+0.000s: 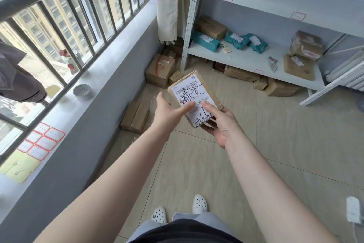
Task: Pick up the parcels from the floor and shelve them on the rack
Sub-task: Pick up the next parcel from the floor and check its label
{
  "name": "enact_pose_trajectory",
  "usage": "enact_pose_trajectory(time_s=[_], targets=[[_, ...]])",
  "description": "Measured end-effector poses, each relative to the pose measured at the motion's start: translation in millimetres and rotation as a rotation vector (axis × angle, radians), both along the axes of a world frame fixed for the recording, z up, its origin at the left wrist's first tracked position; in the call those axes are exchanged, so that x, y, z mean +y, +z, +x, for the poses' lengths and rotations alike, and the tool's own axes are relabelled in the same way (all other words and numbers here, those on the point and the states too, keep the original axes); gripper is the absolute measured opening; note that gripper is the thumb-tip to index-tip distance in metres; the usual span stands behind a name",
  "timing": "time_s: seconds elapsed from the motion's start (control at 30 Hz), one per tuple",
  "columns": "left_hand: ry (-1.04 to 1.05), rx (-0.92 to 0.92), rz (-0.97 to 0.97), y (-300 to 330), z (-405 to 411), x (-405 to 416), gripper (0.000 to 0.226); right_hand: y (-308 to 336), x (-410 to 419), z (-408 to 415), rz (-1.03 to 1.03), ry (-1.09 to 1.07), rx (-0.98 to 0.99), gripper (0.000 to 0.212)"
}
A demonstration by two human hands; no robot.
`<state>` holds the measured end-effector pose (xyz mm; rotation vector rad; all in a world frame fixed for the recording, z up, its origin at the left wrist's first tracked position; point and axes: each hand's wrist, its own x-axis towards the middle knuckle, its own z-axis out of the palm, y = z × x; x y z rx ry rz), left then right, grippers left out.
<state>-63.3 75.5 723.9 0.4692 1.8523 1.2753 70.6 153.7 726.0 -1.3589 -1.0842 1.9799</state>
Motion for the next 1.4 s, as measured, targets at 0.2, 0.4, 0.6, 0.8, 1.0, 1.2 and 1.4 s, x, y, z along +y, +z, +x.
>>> enact_pose_trajectory(time_s=[0.2,0.4,0.6,0.8,1.0,1.2,1.4], targets=[[-0.05,-0.245,0.123,-6,6,-4,0.07,-5,-10,0,-0.017,0.016,0.041,0.036],[-0.201,-0.215,0.131,-7,-2,0,0.045,-10,-5,8,0.17,0.086,-0.082,0.046],[-0.233,-0.209,0.108,-17,6,11,0.044,-23,-4,22,0.189,0.042,-0.12,0.026],[-0.262,-0.237,0.104,-35,27,25,0.044,-36,1,41,0.164,-0.045,-0.147,0.02],[-0.351,-0.246,0.104,-43,55,55,0.037,-46,24,70,0.143,-0.134,-0.178,0.032],[-0.381,-0.24,0.072,-47,74,98,0.035,-59,65,90,0.102,-0.164,-0.159,0.031],[-0.347,-0.195,0.05,-47,84,162,0.033,-71,136,95,0.084,-0.139,-0.148,0.039]])
